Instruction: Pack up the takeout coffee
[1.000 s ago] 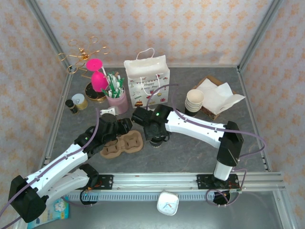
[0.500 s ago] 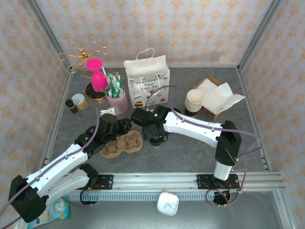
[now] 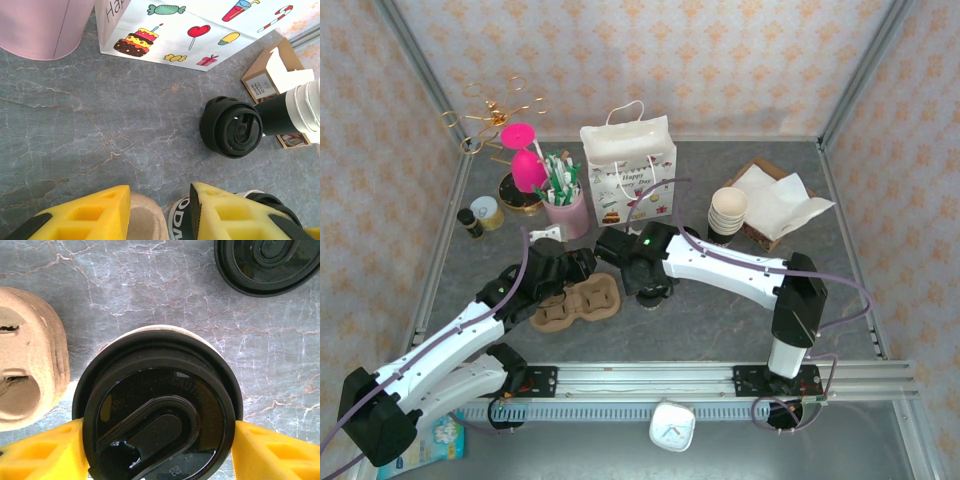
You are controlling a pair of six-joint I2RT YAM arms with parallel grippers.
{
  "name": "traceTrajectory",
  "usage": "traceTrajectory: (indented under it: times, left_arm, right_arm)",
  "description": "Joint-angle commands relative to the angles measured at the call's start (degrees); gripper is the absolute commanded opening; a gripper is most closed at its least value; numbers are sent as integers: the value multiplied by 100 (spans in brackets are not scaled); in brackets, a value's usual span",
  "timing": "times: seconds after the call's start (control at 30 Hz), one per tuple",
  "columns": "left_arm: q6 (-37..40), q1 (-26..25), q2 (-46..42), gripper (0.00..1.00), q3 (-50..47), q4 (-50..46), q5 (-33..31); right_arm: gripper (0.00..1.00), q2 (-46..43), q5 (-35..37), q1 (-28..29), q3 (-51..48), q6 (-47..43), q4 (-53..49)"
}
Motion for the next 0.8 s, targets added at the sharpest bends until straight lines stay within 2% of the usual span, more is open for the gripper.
traceTrajectory:
  times: [0.0,0.4,0.77]
  left_arm:
    - [110,52,5,38,7,-61,-34]
    - [138,69,5,38,29,-125,-67]
    - [138,79,51,38,118,-148,-74]
  right_arm:
    - [67,-80,265,16,-81,163,-251]
    - [70,-74,-147,18,-891,200,431]
    - [72,48,-339,17,-969,65,569]
